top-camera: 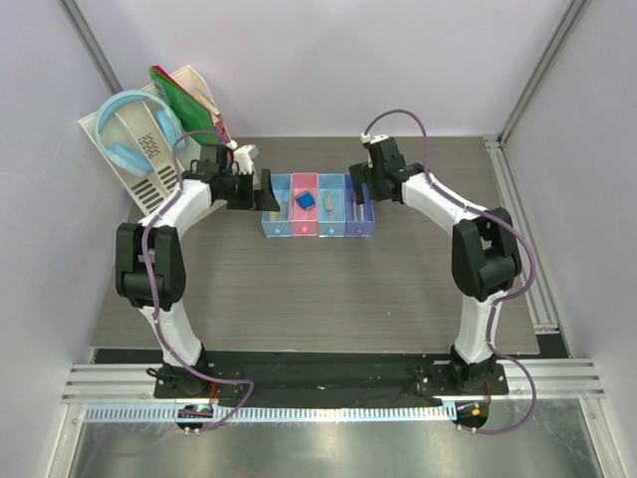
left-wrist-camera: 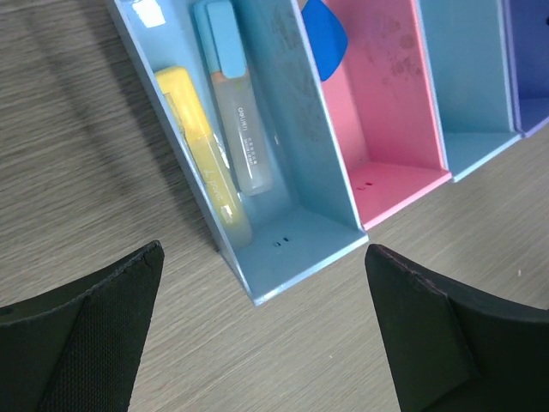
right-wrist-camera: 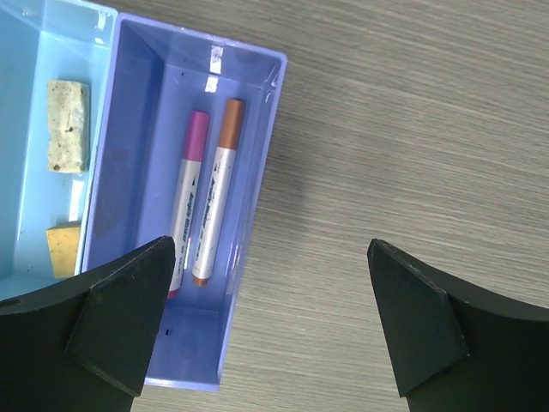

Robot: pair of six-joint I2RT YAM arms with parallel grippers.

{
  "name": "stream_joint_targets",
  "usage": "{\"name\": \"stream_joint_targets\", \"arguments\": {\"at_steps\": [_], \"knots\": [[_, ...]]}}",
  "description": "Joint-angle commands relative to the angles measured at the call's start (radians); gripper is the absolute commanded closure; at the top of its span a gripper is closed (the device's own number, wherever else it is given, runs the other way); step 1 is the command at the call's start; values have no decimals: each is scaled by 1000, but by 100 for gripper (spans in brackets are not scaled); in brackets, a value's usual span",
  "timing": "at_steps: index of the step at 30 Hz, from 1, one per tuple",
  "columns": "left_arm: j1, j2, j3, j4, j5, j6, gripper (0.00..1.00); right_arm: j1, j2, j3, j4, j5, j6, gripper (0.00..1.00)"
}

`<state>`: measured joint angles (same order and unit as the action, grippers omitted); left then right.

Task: Sort the stationery into containers
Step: Move the storage box to the center of the board.

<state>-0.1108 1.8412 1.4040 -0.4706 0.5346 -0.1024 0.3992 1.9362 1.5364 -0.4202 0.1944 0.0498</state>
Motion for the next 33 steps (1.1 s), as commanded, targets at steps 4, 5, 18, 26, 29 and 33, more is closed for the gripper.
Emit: {"name": "stream_joint_targets", "arguments": {"at_steps": [4, 5, 18, 26, 29, 33], "knots": [[-18, 44, 21, 29, -123, -8, 0, 3, 20, -25, 50, -30, -8, 0], [-20, 47, 23, 27, -130, -5, 0, 3, 23, -33, 54, -33, -7, 0], [-121, 107, 29, -11, -223, 38, 0, 3, 32, -148, 107, -42, -18, 0], [-168, 66, -16, -54, -205, 56, 0, 1, -51, -271, 118, -36, -1, 0], [-178, 44, -45, -59, -196, 61, 0, 3, -100, -326, 123, -46, 5, 0], [-178, 13, -83, -69, -182, 67, 0, 1, -158, -386, 123, -55, 16, 0]]}}
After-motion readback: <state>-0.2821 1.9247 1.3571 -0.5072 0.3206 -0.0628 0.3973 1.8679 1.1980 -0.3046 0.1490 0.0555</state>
